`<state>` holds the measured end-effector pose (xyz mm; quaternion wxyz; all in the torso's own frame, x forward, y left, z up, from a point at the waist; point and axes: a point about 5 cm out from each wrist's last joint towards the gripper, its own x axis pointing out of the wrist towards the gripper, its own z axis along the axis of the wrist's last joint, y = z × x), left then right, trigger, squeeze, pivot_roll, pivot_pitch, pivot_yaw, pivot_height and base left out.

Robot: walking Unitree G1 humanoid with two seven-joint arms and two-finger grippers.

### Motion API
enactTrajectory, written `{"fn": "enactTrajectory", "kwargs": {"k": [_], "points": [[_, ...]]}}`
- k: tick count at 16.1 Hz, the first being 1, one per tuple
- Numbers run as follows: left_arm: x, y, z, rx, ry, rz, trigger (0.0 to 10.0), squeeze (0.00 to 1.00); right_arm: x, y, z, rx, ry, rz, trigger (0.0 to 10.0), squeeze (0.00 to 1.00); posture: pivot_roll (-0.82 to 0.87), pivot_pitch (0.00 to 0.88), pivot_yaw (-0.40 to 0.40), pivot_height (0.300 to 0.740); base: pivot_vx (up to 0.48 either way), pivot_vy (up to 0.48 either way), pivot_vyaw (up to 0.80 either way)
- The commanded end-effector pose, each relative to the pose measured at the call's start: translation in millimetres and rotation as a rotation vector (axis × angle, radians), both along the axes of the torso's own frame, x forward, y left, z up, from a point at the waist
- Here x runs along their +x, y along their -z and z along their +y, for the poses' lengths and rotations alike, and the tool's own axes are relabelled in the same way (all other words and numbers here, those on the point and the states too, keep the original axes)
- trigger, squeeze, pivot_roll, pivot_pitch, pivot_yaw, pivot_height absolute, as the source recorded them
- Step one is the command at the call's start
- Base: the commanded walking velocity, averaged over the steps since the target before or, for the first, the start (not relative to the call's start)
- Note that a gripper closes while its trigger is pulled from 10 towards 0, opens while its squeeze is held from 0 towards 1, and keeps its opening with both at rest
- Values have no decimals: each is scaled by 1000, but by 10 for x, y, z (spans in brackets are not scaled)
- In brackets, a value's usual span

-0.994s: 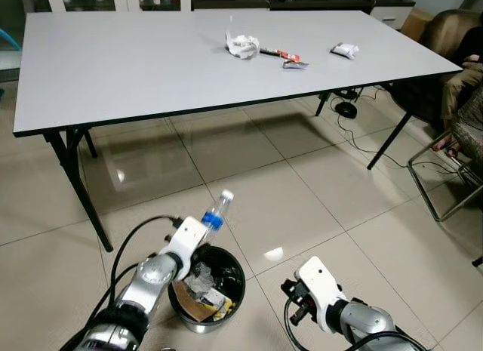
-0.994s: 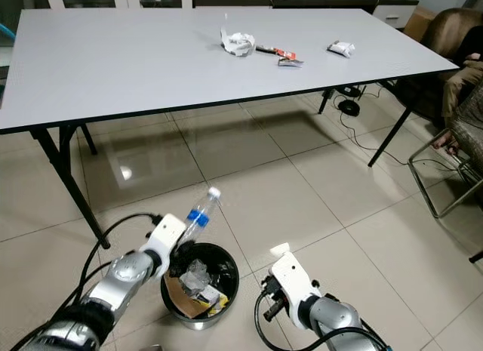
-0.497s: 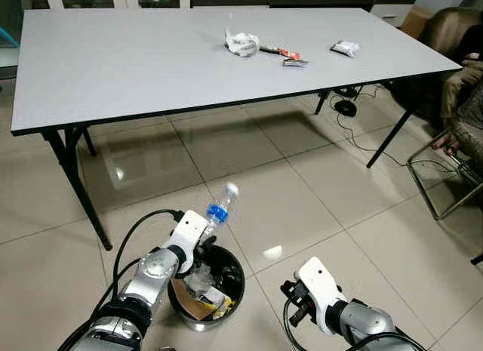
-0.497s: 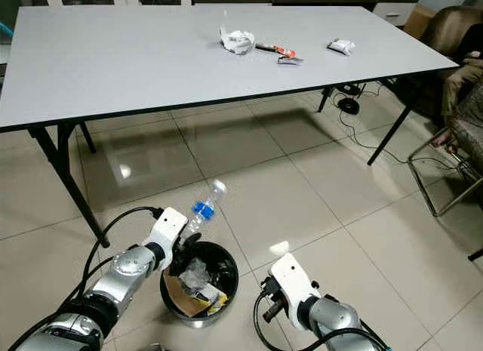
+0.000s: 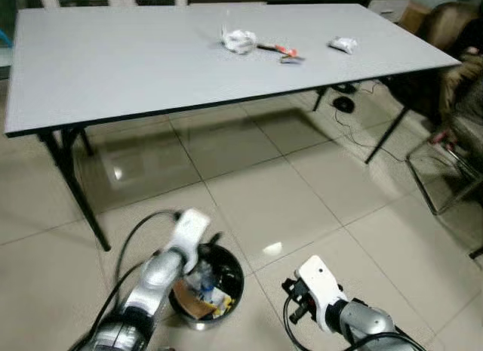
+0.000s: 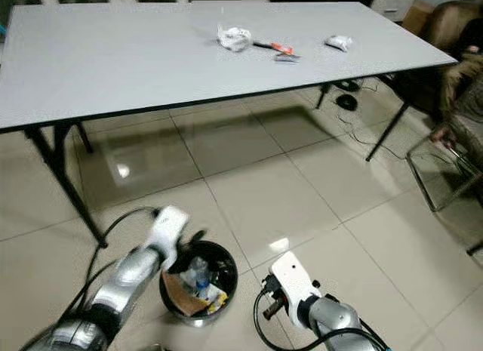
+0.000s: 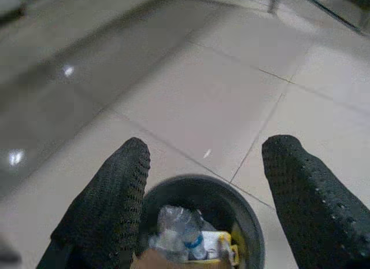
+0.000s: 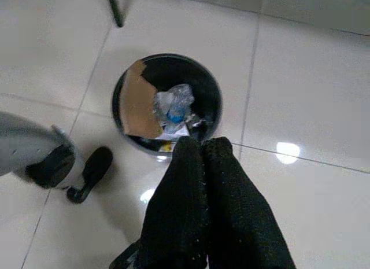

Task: Picking trash to rubbish bin

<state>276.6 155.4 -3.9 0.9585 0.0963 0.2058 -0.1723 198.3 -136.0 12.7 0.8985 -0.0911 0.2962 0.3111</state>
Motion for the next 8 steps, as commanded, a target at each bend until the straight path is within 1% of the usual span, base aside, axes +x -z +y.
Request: {"fn": "enactTrajectory", "kwargs": {"k": [1, 2, 3, 4, 5, 6, 8], "points": [[-100, 52, 66, -33, -72, 0, 10000, 0, 46, -35, -119, -15, 81, -30, 10000, 0, -78, 69, -105, 740, 0, 0, 0], [-224, 71, 131, -40, -110, -27, 10000, 0, 87, -35, -156, -16, 150, -50, 10000, 0, -66, 65, -105, 740, 0, 0, 0], [-284, 65, 142, -51, -114, -38, 10000, 0, 110, -33, -170, -11, 189, -56, 10000, 0, -66, 65, -105, 740, 0, 0, 0], [-437, 30, 183, -80, -163, -62, 10000, 0, 170, -24, -173, 3, 263, -70, 10000, 0, -32, 54, -111, 740, 0, 0, 0], [-522, -8, 210, -85, -199, -77, 10000, 0, 216, -27, -155, 11, 291, -88, 10000, 0, -20, 49, -116, 740, 0, 0, 0], [-565, -66, 213, -78, -217, -96, 10000, 0, 265, -50, -120, 20, 302, -117, 10000, 0, -11, 46, -119, 740, 0, 0, 0], [-577, -175, 197, -80, -226, -125, 10000, 0, 324, -82, -74, 34, 312, -152, 10000, 0, 6, 39, -126, 740, 0, -302, 0]]}}
